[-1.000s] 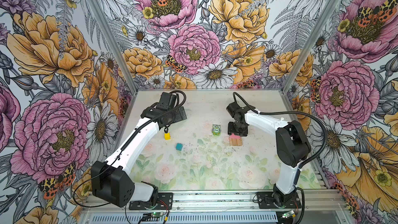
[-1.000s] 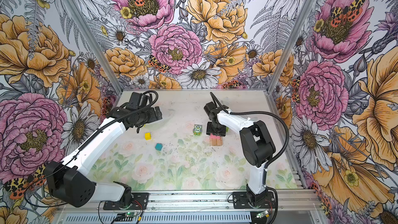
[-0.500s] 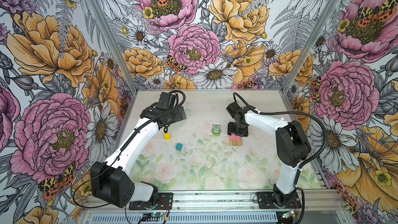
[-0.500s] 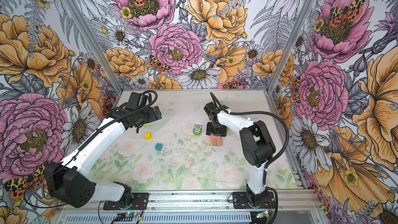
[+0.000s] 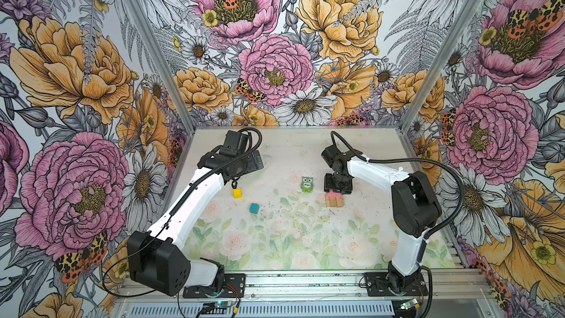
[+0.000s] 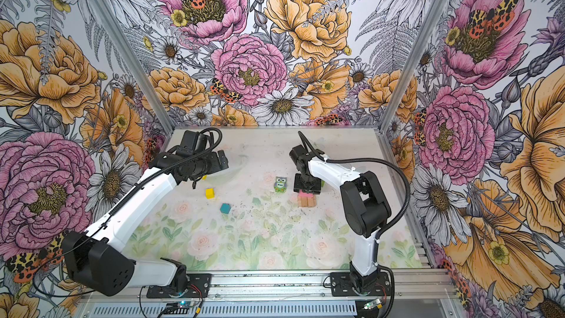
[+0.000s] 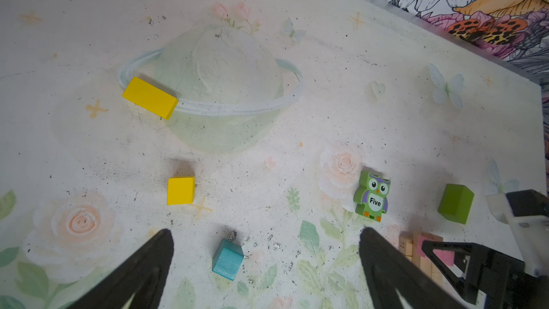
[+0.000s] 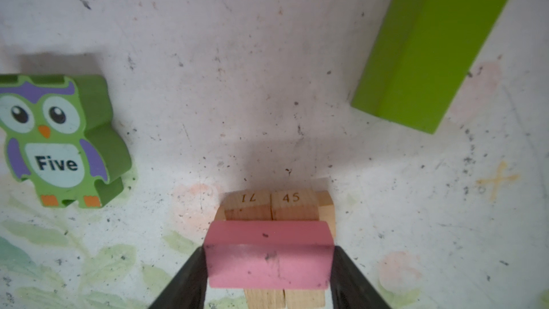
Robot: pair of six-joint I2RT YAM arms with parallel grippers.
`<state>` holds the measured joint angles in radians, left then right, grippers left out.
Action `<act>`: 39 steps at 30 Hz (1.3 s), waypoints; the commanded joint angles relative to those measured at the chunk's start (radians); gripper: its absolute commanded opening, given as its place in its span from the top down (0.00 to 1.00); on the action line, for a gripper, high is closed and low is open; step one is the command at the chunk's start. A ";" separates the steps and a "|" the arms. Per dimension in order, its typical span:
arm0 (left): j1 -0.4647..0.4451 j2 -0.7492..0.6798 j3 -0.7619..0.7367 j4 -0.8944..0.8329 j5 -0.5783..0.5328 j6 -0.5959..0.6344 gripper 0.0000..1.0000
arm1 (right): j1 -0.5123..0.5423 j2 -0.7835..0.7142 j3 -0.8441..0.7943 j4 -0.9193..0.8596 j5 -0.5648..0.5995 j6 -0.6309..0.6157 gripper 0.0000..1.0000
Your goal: Build the wood block tower
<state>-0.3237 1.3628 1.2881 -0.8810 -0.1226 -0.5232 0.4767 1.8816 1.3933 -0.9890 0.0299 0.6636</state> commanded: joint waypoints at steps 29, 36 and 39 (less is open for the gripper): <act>0.009 -0.037 -0.001 0.024 -0.015 0.011 0.01 | -0.009 -0.016 0.030 -0.016 0.031 -0.078 0.40; 0.011 -0.037 -0.003 0.024 -0.019 0.011 0.01 | -0.009 -0.003 0.029 -0.011 0.022 -0.078 0.40; 0.013 -0.037 -0.002 0.025 -0.019 0.012 0.01 | -0.009 0.002 0.033 -0.010 0.020 -0.079 0.38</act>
<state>-0.3222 1.3479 1.2881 -0.8806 -0.1226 -0.5232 0.4763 1.8744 1.4059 -1.0119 0.0479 0.5922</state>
